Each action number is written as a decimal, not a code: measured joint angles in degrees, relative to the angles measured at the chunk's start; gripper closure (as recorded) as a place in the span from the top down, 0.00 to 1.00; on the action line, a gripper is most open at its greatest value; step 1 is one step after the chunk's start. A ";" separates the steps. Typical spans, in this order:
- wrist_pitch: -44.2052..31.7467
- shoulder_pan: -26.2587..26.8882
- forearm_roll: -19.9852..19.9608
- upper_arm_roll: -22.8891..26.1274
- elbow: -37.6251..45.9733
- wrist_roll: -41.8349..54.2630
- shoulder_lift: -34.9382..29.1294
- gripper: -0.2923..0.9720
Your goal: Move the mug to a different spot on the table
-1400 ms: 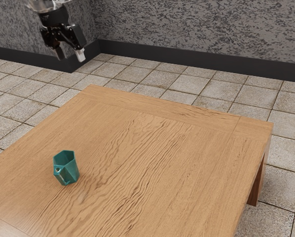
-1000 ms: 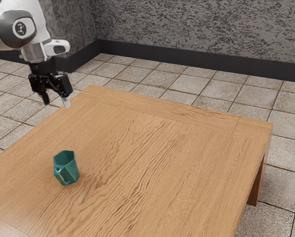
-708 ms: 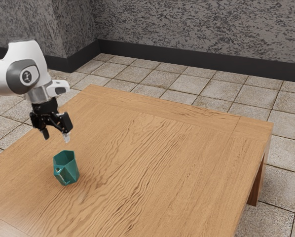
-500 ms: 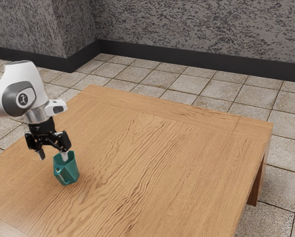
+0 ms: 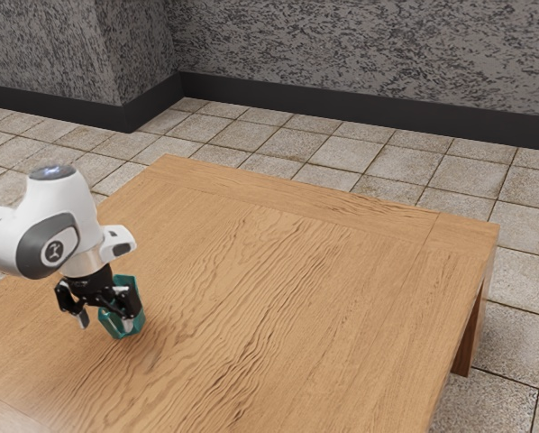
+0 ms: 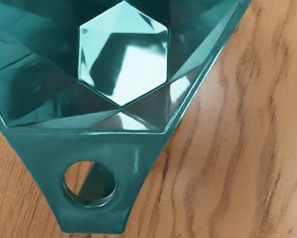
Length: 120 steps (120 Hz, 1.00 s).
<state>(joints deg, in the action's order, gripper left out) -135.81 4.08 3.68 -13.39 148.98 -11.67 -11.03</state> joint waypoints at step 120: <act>-10.72 -1.63 1.67 -0.37 -0.21 -11.28 6.68 0.52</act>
<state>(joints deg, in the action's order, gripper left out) -146.52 2.45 5.35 -13.76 148.77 -22.95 -4.34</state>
